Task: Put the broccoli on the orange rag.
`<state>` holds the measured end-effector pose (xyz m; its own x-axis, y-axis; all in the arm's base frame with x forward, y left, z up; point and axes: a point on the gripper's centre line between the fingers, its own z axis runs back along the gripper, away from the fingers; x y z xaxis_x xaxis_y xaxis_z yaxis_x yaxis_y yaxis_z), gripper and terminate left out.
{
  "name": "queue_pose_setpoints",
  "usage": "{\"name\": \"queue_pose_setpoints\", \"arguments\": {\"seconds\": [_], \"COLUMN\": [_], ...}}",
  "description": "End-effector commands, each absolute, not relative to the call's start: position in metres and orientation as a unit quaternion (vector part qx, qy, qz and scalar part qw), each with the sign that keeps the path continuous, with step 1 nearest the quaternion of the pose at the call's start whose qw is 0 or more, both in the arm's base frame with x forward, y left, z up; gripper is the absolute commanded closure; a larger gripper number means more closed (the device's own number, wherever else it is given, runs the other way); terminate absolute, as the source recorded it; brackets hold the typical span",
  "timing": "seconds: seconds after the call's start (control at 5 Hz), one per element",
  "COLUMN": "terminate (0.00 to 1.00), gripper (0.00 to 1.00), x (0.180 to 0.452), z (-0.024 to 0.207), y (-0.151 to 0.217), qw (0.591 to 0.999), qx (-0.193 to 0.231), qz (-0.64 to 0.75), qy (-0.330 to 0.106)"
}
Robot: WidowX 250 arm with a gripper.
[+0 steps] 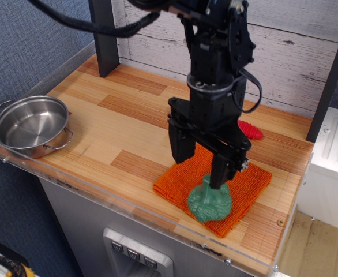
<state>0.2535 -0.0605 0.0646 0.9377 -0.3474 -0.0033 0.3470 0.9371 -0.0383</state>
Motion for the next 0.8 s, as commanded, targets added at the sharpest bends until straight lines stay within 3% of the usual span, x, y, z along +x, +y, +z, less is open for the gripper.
{"name": "queue_pose_setpoints", "arguments": {"seconds": [0.0, 0.6], "terminate": [0.0, 0.0], "gripper": [0.0, 0.0], "x": [0.266, 0.264], "z": [0.101, 0.133], "y": [-0.045, 0.022], "qw": [0.991, 0.998], "qx": [-0.015, 0.004], "qz": [-0.131, -0.047], "qy": [-0.034, -0.043]}}
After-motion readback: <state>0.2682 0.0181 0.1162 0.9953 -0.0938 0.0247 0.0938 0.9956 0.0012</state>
